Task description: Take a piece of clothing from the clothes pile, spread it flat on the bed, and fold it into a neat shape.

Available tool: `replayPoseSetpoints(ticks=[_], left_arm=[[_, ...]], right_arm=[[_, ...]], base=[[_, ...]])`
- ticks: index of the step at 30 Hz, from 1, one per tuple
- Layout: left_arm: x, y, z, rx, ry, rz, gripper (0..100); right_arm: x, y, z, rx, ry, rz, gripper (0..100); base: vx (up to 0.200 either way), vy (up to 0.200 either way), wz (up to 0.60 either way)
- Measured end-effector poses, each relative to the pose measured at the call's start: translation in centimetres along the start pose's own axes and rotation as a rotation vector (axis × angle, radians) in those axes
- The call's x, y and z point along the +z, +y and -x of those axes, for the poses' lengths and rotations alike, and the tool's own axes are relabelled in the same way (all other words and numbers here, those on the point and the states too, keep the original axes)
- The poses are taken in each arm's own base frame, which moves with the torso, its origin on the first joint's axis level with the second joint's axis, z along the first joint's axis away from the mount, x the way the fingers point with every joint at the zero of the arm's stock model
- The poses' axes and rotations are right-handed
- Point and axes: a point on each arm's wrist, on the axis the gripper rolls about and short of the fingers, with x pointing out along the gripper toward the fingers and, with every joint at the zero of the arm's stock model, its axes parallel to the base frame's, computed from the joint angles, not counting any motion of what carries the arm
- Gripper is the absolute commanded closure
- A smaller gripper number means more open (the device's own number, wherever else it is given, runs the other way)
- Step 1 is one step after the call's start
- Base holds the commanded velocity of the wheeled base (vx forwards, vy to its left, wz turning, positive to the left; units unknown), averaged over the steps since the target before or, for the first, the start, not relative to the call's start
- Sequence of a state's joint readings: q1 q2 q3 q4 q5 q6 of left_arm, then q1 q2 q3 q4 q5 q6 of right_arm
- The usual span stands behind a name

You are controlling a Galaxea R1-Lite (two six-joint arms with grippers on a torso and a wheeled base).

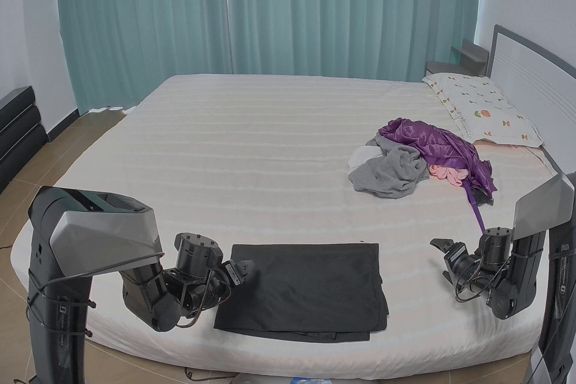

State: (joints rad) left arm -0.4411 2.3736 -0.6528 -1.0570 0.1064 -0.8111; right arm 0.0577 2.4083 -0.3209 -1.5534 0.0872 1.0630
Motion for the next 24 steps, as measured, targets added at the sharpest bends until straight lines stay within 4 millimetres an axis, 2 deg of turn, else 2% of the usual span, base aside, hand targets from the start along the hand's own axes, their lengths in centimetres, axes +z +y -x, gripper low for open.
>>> replayPoseSetpoints(ticks=[12,13,24], left_arm=[[-0.9,0.2,-0.8,0.031,-0.021,-0.069,0],[-1.0,0.2,-0.8,0.032,-0.021,-0.071,100],[-1.3,0.3,-1.1,0.036,-0.019,-0.07,100]], right_arm=[[0.0,-0.1,0.0,-0.003,0.001,0.001,0],[0.0,-0.1,0.0,-0.003,0.002,0.002,0],[-0.1,-0.2,-0.1,-0.008,0.005,0.01,0]], base=[[0.0,0.0,0.0],[0.0,0.0,0.0],[0.0,0.0,0.0]])
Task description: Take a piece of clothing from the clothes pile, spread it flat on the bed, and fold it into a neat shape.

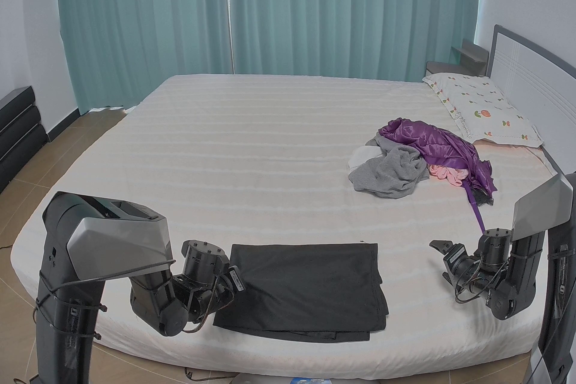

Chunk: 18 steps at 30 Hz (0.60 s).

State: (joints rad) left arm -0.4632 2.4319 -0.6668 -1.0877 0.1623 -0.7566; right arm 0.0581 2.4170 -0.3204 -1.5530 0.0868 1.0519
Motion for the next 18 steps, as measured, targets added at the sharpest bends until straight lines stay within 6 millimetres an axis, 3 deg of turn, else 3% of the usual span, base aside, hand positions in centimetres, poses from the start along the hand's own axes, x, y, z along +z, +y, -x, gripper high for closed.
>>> replayPoseSetpoints(ticks=[18], left_arm=[[-0.3,0.35,0.46,0.028,-0.023,0.012,100]], right_arm=[[-0.07,-0.04,0.0,-0.002,0.003,0.003,0]], base=[[0.0,0.0,0.0]])
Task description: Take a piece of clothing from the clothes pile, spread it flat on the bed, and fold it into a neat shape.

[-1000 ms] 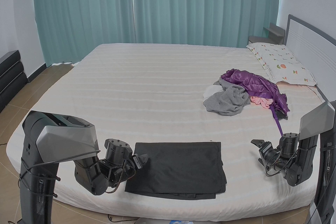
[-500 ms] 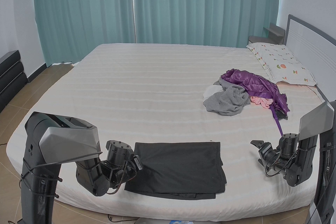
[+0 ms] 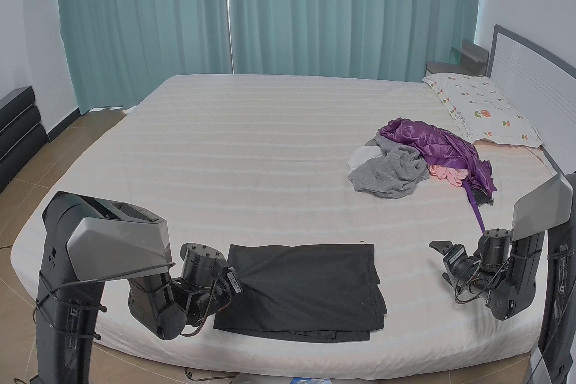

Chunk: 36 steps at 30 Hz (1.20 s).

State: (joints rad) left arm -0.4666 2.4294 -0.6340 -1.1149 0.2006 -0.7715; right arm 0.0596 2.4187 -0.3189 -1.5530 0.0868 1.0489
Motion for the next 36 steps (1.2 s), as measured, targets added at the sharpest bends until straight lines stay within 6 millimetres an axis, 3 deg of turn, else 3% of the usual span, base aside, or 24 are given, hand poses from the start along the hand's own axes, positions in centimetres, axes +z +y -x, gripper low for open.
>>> replayPoseSetpoints(ticks=[11,36], left_arm=[[0.21,-0.2,0.26,-0.007,-0.006,0.036,100],[0.51,0.3,0.62,0.018,-0.02,0.076,100]], right_arm=[[0.01,-0.01,0.0,0.0,0.0,-0.001,0],[-0.12,-0.24,-0.11,-0.01,0.002,0.018,0]], base=[[0.0,0.0,0.0],[0.0,0.2,0.0]])
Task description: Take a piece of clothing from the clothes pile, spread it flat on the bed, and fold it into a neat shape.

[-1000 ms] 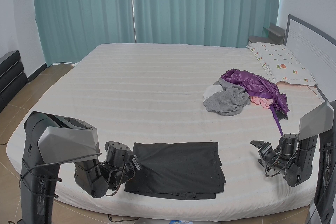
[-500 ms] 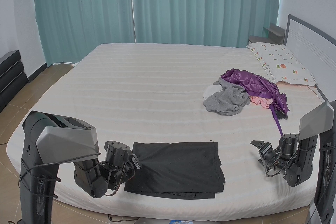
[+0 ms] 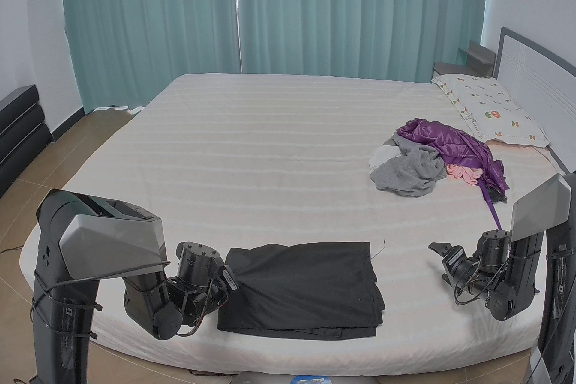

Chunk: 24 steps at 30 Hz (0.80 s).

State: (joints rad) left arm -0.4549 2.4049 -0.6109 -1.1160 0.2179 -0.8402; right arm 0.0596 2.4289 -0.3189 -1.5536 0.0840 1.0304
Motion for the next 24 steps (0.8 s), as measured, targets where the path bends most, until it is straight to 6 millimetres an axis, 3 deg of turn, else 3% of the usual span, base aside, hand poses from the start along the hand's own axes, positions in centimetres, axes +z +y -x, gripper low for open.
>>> replayPoseSetpoints(ticks=[24], left_arm=[[0.94,0.38,0.13,0.014,-0.027,0.024,100]], right_arm=[[-0.12,-0.07,-0.01,-0.005,0.003,0.0,0]], base=[[0.0,0.2,0.0]])
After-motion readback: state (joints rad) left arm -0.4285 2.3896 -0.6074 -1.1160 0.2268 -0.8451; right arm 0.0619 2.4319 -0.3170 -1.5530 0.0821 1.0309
